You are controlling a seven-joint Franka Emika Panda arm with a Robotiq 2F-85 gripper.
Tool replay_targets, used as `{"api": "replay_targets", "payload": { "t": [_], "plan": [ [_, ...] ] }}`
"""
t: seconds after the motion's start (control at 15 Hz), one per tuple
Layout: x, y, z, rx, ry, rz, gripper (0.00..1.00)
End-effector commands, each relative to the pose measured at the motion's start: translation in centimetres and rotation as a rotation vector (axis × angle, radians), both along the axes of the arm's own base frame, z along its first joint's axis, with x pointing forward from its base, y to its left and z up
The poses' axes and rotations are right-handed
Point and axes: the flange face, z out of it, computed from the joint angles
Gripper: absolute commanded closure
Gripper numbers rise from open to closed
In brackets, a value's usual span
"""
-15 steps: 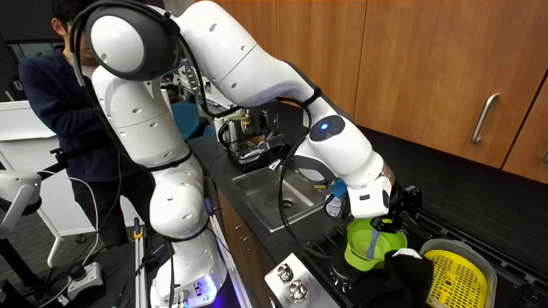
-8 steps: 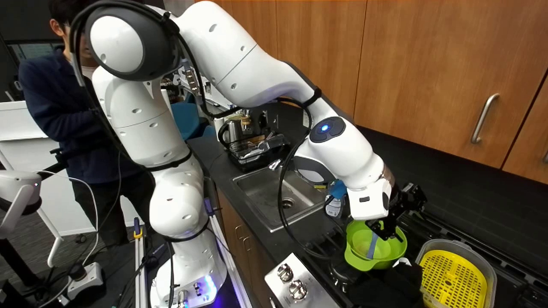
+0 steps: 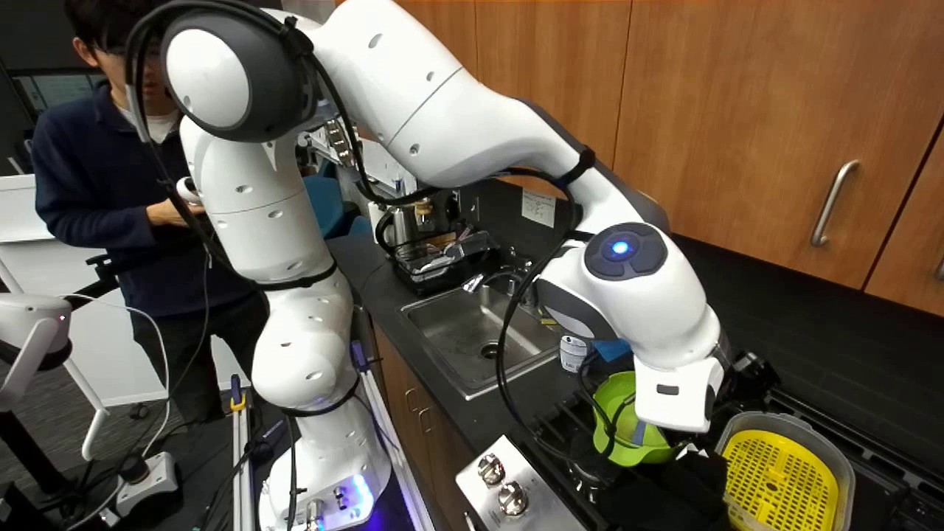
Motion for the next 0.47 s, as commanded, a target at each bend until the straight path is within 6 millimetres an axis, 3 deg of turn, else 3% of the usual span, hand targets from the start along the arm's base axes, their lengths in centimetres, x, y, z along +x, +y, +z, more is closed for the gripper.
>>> {"api": "replay_targets", "payload": {
  "t": [0.0,0.4],
  "plan": [
    [-0.15,-0.77,0.06,0.007,0.002,-0.006,0.0],
    [0.31,-0.05,-0.22,0.005,0.009,0.009,0.0]
  ]
}}
